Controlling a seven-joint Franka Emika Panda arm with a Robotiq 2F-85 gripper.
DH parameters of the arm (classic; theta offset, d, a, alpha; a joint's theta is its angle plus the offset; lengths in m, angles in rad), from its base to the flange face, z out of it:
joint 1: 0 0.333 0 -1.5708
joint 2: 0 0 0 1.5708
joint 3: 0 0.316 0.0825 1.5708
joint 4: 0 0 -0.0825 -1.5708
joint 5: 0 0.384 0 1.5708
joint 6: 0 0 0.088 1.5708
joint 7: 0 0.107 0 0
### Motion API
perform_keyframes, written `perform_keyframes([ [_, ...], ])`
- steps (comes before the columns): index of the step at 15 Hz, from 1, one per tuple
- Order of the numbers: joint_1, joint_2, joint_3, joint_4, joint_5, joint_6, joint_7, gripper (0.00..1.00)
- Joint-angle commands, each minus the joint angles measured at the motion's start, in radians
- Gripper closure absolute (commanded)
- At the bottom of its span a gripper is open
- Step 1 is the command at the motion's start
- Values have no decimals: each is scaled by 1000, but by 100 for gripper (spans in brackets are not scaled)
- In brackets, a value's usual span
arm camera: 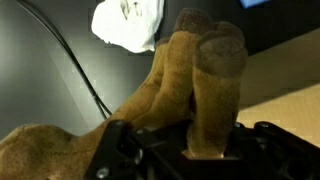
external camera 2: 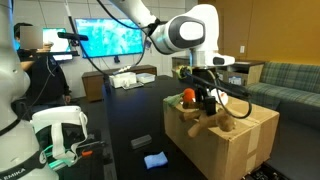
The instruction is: Remove the toy moose from the top of the brown box, place the white towel on top of the box, remove the white object from the top of the box, place the blue sponge on the box, remove the radish from the top of the box, put the eraser on the box
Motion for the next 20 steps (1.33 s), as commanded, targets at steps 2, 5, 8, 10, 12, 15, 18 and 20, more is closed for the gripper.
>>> perform_keyframes([
  [2, -38, -63, 7, -259, -8, 165, -7, 89],
  [5, -27, -7, 14, -367, -3, 327, 31, 89],
  [8, -4, 49, 24, -434, 16, 468, 64, 89],
  [10, -11, 65, 53, -458, 86, 519, 27, 89],
  [12, -11, 71, 92, -475, 156, 559, 8, 89],
  [15, 2, 92, 135, -473, 222, 600, 4, 89],
  [18, -12, 102, 169, -466, 278, 602, -24, 59],
  [20, -10, 113, 159, -459, 283, 603, -27, 43],
])
